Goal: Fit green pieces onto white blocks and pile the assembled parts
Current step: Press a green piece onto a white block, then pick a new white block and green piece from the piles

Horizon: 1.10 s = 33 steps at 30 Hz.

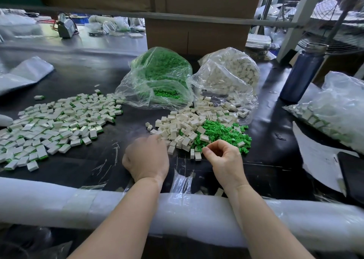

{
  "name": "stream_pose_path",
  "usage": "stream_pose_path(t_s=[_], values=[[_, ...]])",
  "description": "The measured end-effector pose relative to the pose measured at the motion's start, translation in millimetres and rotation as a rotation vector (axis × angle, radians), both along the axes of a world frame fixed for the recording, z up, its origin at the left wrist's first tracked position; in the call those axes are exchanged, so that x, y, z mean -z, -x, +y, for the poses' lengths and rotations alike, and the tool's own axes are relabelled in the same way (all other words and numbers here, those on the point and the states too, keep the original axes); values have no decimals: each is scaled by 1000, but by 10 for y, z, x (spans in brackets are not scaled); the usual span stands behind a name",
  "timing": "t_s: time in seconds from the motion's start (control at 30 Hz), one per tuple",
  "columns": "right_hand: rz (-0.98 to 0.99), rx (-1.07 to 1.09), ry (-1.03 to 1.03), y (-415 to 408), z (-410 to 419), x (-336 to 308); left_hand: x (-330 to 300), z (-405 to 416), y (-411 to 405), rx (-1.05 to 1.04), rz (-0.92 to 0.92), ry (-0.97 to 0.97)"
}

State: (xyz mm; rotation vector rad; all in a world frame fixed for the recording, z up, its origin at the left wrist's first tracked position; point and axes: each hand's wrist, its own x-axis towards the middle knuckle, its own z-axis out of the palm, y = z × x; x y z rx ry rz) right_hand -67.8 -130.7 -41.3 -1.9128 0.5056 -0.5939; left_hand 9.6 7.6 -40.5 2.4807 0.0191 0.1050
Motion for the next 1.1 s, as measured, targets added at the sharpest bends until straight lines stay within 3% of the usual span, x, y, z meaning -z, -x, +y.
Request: stream_pose_path(t_s=[0.27,0.5,0.77,1.1], values=[[31,162,103,-9,-52,50,35,-12,-20,34,18,-69],[107,189,274,-13,-46,48,22,-5,28,-33,-203,113],[89,118,426,-28,-5,49,-17,-81,123,387,-327,279],[194,104,529,-108,21,74,30,-134,132,654,-193,300]])
